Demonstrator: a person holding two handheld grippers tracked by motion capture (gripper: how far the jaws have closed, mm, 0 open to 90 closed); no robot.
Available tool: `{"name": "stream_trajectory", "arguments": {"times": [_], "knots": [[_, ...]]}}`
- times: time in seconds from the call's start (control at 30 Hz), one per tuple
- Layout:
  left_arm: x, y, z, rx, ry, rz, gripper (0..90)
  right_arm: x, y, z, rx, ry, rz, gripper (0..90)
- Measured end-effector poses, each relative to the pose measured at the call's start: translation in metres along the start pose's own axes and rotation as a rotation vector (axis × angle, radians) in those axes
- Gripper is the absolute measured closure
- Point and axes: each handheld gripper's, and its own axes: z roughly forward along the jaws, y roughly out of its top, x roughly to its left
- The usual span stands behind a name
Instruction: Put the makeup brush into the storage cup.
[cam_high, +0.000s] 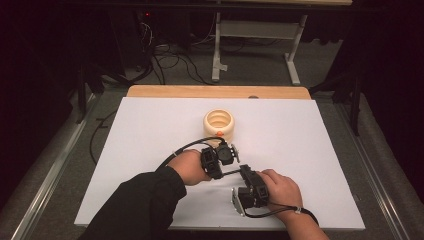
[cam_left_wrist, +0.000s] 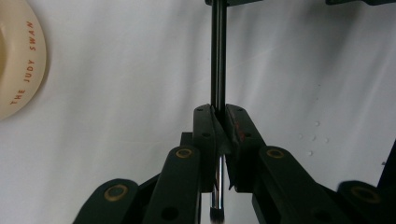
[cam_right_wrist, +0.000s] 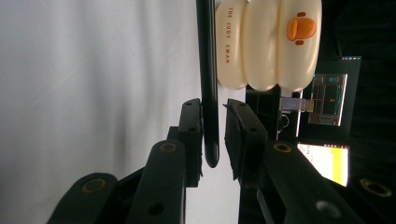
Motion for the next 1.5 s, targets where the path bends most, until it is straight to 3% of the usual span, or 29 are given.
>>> {"name": "stream_trajectory", "arguments": {"times": [0.1,0.13,0.2,0.23,0.3,0.37,0.4,1.2,1.5], "knots": [[-0.0003,0.0003,-0.0001,0.000,0.000,0.001,82.9,-0.0012,0.0007,-0.0014,0.018,0.017,-0.013,81.4],[-0.0002,0.0004,-0.0003,0.001,-0.001,0.002,82.9,-0.0042,0.0013,0.0000,-0.001,0.012,-0.062,82.6],[-0.0003,0.0006,-0.0008,0.000,-0.001,0.004,82.9,-0.0041,0.0016,-0.0001,-0.001,0.010,-0.066,83.7],[-0.0004,0.0006,-0.0010,-0.003,-0.001,0.004,82.9,-0.0009,0.0013,-0.0015,0.023,0.022,-0.028,83.9],[-0.0006,0.0005,-0.0010,-0.006,0.002,0.004,82.9,-0.0001,0.0010,-0.0008,0.014,0.010,-0.027,84.3],[-0.0004,0.0004,-0.0013,-0.006,-0.001,0.004,82.9,-0.0021,0.0016,-0.0005,0.012,0.015,-0.063,85.0],[-0.0004,0.0003,-0.0014,-0.006,-0.001,0.004,82.9,0.0015,0.0008,0.0001,0.007,0.004,-0.033,85.2],[0.0017,-0.0006,-0.0019,-0.006,-0.008,-0.010,81.4,0.0007,0.0013,-0.0007,0.010,0.013,-0.051,85.9],[0.0030,-0.0019,-0.0034,-0.001,-0.013,-0.019,73.6,0.0012,0.0007,0.0001,0.009,0.013,-0.040,85.9]]}}
